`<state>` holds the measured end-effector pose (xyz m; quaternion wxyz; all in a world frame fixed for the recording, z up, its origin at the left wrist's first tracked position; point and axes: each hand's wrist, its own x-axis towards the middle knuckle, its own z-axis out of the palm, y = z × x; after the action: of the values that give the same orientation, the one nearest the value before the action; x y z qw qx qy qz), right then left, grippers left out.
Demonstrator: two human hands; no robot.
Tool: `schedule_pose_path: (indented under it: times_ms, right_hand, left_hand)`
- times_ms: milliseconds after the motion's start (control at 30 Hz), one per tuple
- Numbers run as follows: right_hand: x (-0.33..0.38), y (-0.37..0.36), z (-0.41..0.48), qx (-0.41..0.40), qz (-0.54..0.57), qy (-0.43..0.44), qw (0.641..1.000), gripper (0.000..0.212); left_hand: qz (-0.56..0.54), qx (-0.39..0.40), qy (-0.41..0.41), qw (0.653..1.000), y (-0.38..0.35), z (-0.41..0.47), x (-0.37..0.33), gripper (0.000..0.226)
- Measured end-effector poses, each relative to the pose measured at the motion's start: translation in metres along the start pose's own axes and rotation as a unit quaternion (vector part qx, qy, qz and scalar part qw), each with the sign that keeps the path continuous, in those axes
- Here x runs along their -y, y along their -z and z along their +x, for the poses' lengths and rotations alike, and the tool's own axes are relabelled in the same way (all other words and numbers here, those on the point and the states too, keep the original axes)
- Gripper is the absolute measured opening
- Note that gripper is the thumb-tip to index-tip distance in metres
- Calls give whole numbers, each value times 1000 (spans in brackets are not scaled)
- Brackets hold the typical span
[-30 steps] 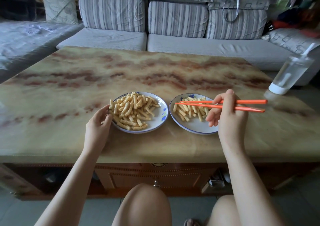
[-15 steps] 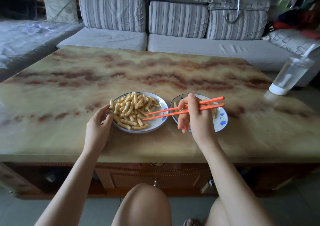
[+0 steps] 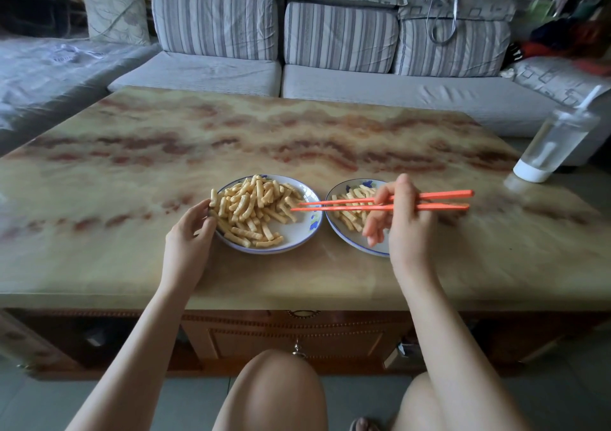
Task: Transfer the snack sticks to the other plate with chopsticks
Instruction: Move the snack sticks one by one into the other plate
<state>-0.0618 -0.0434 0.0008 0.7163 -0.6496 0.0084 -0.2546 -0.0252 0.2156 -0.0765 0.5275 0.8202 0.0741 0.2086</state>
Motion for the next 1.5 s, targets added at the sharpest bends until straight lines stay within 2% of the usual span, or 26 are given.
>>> schedule_pose_path:
  times_ms: [167,300,533,700,800,900,1000,1300,1500]
  right_hand:
    - [7,23,5,-105,1,29,994,43]
    - [4,34,8,-136,-20,26,990,42]
    - [0,30,7,-122,-63,43,990,40]
    - [6,23,2,-121,-33,70,990,39]
    - [3,13,-2,-62,-3,38,997,41]
    - [-6,0,-5,10,-22,16,1000,45]
    - [-12,-9,-8,48,-44,9,998,45]
    - [-16,-18,-8,55,-65,-9,996,45]
    - [-13,-13,-8,22,-52,10,998,45]
  left_hand:
    - [3,-1,-3,1000,0,-1,0,35]
    - [1,-1,0,1000,0,-1,0,35]
    - [9,-1,-1,1000,0,-1,-1,36]
    - [8,-1,0,1000,0,-1,-2,36]
    - [4,0,2,1000,0,-1,-1,36]
    - [3,0,2,1000,0,-1,-2,35]
    - [5,-3,-2,1000,0,-2,-4,35]
    - [9,0,-5,1000,0,-1,-2,36]
    - [14,-4,-5,1000,0,-1,-2,36]
